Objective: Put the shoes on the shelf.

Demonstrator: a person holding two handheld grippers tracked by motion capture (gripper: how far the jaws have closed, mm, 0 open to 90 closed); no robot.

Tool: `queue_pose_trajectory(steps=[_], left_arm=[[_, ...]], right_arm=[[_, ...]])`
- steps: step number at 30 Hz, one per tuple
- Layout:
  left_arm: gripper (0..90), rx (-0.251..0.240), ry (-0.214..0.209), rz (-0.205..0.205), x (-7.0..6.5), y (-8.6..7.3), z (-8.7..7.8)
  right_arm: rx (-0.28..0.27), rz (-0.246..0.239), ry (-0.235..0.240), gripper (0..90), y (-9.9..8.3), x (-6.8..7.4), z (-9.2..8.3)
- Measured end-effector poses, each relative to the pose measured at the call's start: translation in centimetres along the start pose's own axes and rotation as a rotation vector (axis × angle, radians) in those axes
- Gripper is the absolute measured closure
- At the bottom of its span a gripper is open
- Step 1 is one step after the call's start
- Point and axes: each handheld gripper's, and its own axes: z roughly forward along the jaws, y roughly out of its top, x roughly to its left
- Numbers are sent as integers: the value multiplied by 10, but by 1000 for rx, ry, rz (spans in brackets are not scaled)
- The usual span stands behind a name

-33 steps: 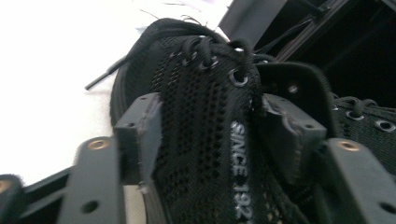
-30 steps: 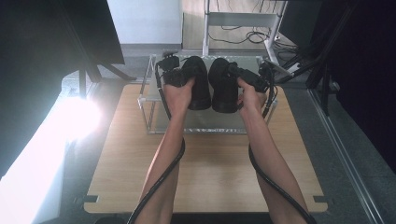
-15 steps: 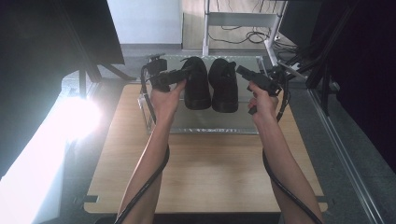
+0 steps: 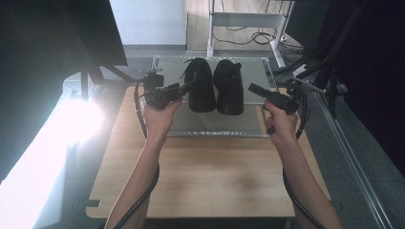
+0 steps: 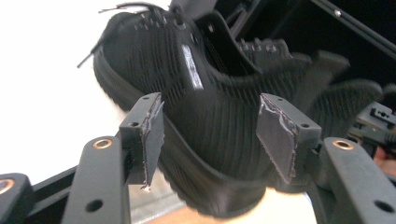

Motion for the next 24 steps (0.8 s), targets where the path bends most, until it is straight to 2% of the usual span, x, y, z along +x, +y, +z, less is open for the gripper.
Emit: queue_pose_trajectory(steps=[4, 8, 11, 14, 15, 16, 19, 20, 24], left_arm=[[450, 6, -18, 13, 0, -7, -4], [507, 6, -58, 24, -1, -21, -11], [586, 16, -79, 29, -2, -34, -13], [679, 30, -94, 31, -3, -49, -15], [711, 30, -94, 31, -3, -49, -15], [756, 42, -108, 27, -3, -60, -13], [837, 38, -126, 12, -2, -73, -7], [867, 38, -126, 12, -2, -73, -7], [895, 30, -151, 0, -5, -79, 6]], right_arm=[[14, -16, 15, 597, -8, 0, -8], [32, -30, 30, 674, -17, -1, -15], [56, -43, 36, 745, -28, -1, -19], [58, -28, 58, 801, -42, -3, -24], [57, -21, 65, 812, -47, -4, -26], [61, -17, 72, 822, -53, -5, -26], [66, 9, 114, 855, -68, -6, -23], [66, 9, 114, 855, -68, -6, -23], [91, 13, 147, 891, -85, -2, -7]])
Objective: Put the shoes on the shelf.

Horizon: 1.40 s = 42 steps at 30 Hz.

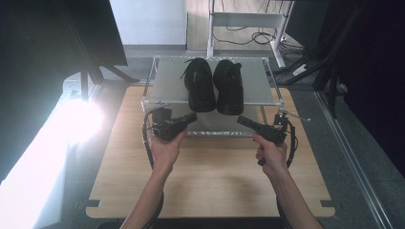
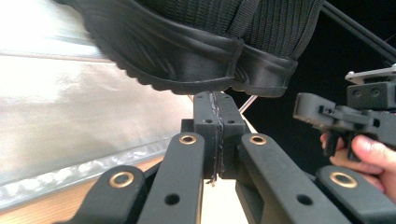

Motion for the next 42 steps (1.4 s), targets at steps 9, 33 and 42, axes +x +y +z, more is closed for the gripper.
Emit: queue_pose_trajectory(steps=[9, 33, 42], left_arm=[[898, 5, 22, 10, 1, 6, 14], [596, 22, 86, 17, 16, 7, 8], [282, 49, 192, 104, 23, -15, -6]], right_arm=[[-23, -22, -54, 896, 5, -3, 15], [-15, 25, -109, 654, 11, -25, 21], [37, -95, -160, 378, -3, -28, 5]])
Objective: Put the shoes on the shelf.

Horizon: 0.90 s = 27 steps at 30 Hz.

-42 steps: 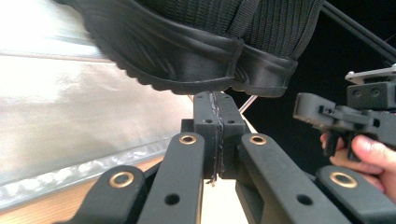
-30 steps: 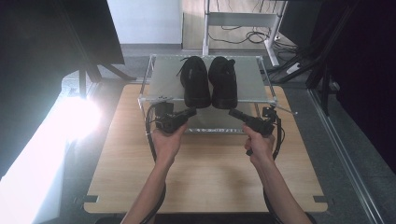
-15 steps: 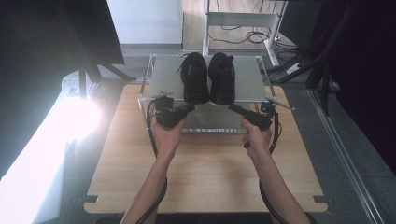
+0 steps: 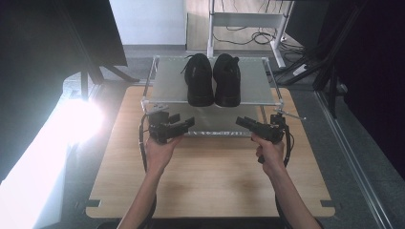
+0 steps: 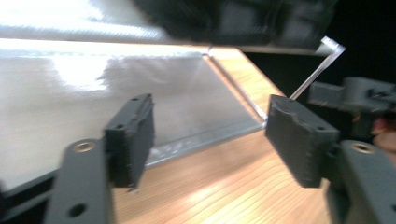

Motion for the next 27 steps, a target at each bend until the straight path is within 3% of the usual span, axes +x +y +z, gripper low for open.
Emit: queue_pose_trajectory(steps=[9, 12, 13, 16, 17, 20, 27], left_arm=[[140, 38, 70, 57, 10, -28, -4], [127, 44, 79, 66, 11, -35, -4], [119, 55, 83, 66, 12, -44, -5], [88, 72, 99, 83, 11, -52, -5], [73, 95, 124, 118, 9, -61, -5], [36, 125, 148, 162, 5, -75, -6], [6, 159, 131, 168, 2, -100, -9]], right_arm=[[82, -215, -113, 220, -14, 1, -17], [104, -250, -130, 197, -20, 0, -21], [134, -283, -153, 173, -27, -2, -25], [156, -309, -162, 159, -34, -3, -28], [183, -346, -183, 143, -42, -6, -31], [208, -374, -199, 138, -52, -8, -35], [258, -408, -226, 131, -72, -11, -42]])
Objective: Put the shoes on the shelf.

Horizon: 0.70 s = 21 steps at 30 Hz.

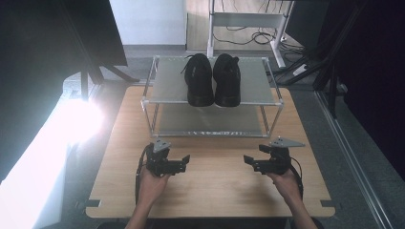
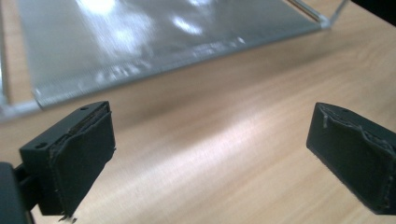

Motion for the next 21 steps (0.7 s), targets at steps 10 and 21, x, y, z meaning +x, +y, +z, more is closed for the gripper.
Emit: queue_pose_trajectory(steps=[10, 21], left_arm=[[0, 67, -32, 24, -13, -39, 8], [0, 172, -41, 73, -24, -62, 17]], right_arm=[[100, -69, -40, 51, -26, 16, 7], [194, -170, -82, 0, -47, 29, 19]])
